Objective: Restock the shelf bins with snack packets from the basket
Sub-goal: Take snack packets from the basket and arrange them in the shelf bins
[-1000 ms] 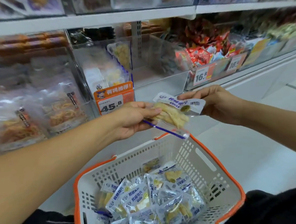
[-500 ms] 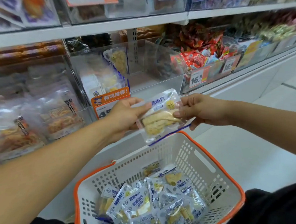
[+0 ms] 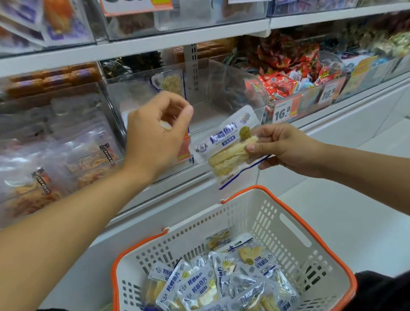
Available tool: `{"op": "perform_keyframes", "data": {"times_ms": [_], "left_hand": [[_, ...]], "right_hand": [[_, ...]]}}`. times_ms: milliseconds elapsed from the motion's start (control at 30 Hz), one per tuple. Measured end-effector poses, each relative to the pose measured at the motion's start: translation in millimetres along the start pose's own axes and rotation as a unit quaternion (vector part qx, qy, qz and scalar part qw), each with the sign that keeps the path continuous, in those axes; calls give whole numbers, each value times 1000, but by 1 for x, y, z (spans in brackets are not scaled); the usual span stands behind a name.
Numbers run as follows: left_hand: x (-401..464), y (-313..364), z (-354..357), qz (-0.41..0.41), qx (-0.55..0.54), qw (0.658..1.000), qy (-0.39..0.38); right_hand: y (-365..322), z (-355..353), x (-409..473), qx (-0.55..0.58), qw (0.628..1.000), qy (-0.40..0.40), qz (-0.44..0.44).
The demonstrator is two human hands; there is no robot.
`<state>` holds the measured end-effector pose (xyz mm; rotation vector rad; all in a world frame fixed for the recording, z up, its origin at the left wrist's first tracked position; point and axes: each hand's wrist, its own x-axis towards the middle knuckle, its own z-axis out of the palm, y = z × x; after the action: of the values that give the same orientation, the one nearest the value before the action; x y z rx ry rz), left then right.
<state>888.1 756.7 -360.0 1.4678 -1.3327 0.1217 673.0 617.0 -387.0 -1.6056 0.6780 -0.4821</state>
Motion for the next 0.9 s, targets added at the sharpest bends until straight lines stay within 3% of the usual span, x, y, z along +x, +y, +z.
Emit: {"op": "perform_keyframes", "data": {"times_ms": [67, 200, 300, 533, 733, 833, 900], "left_hand": [[11, -8, -8, 33, 89, 995, 17], [24, -34, -16, -35, 205, 976, -71], [29, -35, -19, -33, 255, 959, -117], [54, -47, -32, -68, 324, 919, -214], [64, -64, -34, -42, 339, 915, -213], [66, -67, -33, -37, 355, 908, -220], [67, -69, -33, -36, 357, 905, -227]], "right_hand": [[-9, 2, 5, 26, 999, 23, -28], [-27, 6, 26, 61, 991, 103, -66], [-44, 2, 60, 27, 984, 171, -51], [-61, 6, 186, -208, 966, 145, -55], [-64, 22, 269, -410, 909, 45, -52], [-67, 27, 286, -510, 847, 89, -120], [-61, 33, 293, -498, 843, 120, -165]]}}
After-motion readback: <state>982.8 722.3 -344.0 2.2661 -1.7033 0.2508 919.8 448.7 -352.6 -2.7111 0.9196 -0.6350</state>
